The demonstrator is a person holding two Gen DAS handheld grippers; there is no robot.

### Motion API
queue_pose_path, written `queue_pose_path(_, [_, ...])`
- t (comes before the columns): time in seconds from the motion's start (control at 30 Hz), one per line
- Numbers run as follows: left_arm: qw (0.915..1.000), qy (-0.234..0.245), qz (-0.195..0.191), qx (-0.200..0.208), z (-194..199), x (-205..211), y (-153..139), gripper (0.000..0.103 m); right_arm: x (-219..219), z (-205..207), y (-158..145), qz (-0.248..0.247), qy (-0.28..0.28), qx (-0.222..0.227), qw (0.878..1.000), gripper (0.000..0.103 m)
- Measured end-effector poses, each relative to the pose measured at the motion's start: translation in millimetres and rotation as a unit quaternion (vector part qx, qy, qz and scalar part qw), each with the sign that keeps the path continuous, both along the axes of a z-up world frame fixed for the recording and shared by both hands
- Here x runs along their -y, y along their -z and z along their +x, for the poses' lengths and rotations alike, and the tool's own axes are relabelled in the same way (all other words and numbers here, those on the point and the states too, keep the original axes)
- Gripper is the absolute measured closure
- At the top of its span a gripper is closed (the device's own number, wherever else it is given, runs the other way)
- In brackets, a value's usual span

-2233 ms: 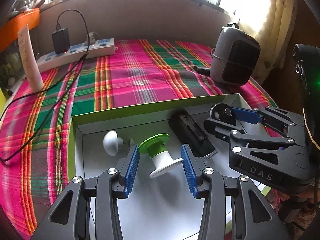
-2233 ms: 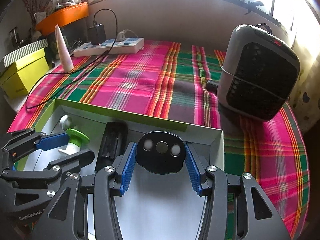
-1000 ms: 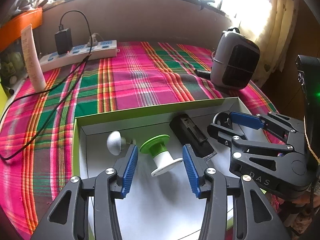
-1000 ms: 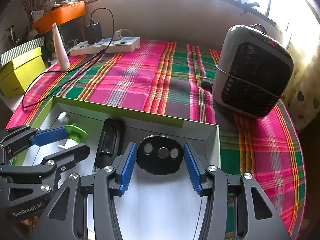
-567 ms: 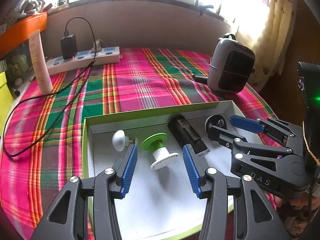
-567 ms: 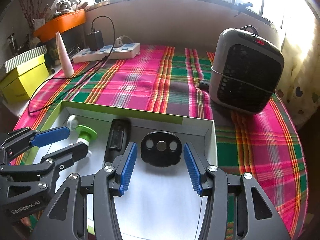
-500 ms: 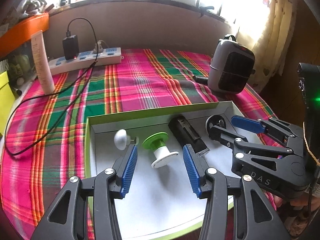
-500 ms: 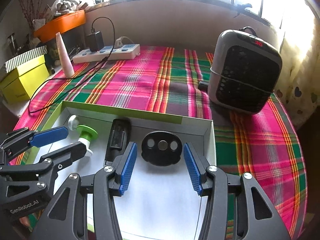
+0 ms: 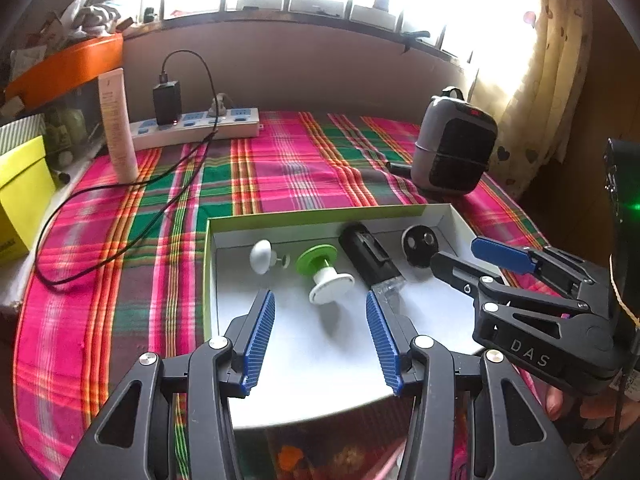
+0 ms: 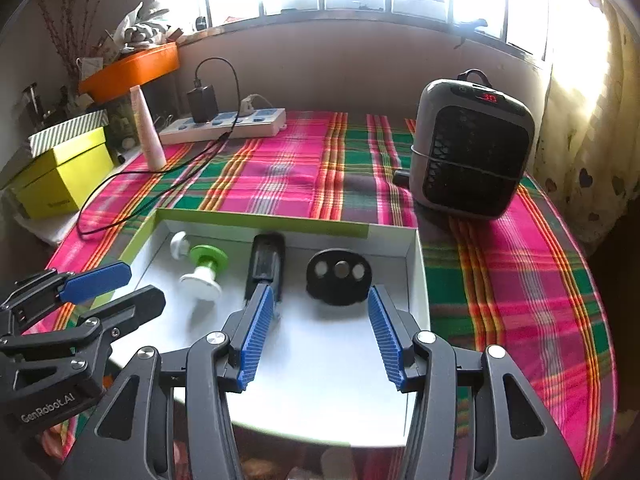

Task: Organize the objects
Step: 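Withdraw both grippers from the box toward the remaining objects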

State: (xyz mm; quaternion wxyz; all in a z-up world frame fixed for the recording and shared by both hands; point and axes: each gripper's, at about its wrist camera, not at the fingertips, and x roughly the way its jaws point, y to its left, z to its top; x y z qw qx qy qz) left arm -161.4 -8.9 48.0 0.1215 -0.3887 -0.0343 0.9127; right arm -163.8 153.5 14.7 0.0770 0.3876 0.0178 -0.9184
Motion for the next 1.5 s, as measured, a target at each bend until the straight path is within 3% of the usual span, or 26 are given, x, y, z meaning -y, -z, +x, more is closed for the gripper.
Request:
queue_pose_path(0.13, [0.9998,-0.006,-0.012,-0.012,12.7,-0.2,-2.6,0.057,0.4,11.9,-4.1,-0.005,0.002,-0.009,1.000,0.052])
queue_pose_path(0.73, [0.9998,-0.009,0.003,-0.018,60.8,4.8,0.9,0.057,-2.6,67.7,-0.8,-0.015,-0.006,-0.021,1.000,0.052])
queue_pose_path(0.9, [0.9992,-0.007,0.010,-0.038,79.3,9.4,1.5,0.057,-9.8,84.6,4.8,-0.010,-0.002,-0.015,1.000,0.052])
queue_pose_path(1.33, [0.9995,0.002,0.031,0.005,96.9,16.1,26.6,0.056,-29.3,108.7,23.6,-0.020,0.020,0.005,1.000,0.051])
queue_pose_path(1.5, [0.9993,0.014,0.034,0.012,99.9,12.2,30.2,0.056,-29.3,112.6,27.2,-0.019,0.011,0.008,1.000,0.043])
